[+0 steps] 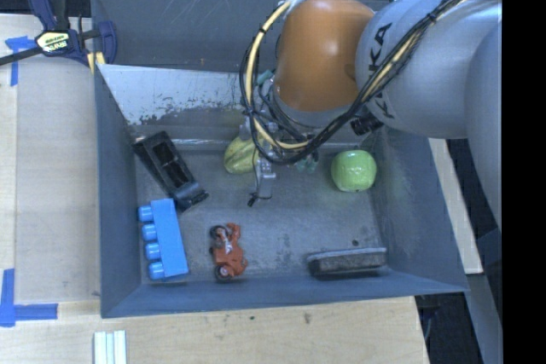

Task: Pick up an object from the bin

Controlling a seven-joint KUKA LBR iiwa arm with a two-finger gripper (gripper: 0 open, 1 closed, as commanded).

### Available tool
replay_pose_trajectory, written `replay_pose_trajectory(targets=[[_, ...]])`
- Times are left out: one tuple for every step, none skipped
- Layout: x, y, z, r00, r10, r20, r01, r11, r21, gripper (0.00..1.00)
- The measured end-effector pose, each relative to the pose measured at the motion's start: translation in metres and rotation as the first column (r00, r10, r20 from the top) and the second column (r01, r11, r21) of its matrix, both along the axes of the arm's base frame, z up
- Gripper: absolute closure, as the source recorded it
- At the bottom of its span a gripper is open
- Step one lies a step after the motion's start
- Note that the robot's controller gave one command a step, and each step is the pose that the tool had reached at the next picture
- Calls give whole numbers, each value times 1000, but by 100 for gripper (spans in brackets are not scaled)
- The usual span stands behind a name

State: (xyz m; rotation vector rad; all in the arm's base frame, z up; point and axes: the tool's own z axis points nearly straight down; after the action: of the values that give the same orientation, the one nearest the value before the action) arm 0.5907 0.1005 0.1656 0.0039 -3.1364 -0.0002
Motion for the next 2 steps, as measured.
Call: replay_pose_trajectory(targets=[[2,0,5,1000,-2,8,2,1000,1,0],[14,-15,-10,997,82,11,-82,997,2,0]])
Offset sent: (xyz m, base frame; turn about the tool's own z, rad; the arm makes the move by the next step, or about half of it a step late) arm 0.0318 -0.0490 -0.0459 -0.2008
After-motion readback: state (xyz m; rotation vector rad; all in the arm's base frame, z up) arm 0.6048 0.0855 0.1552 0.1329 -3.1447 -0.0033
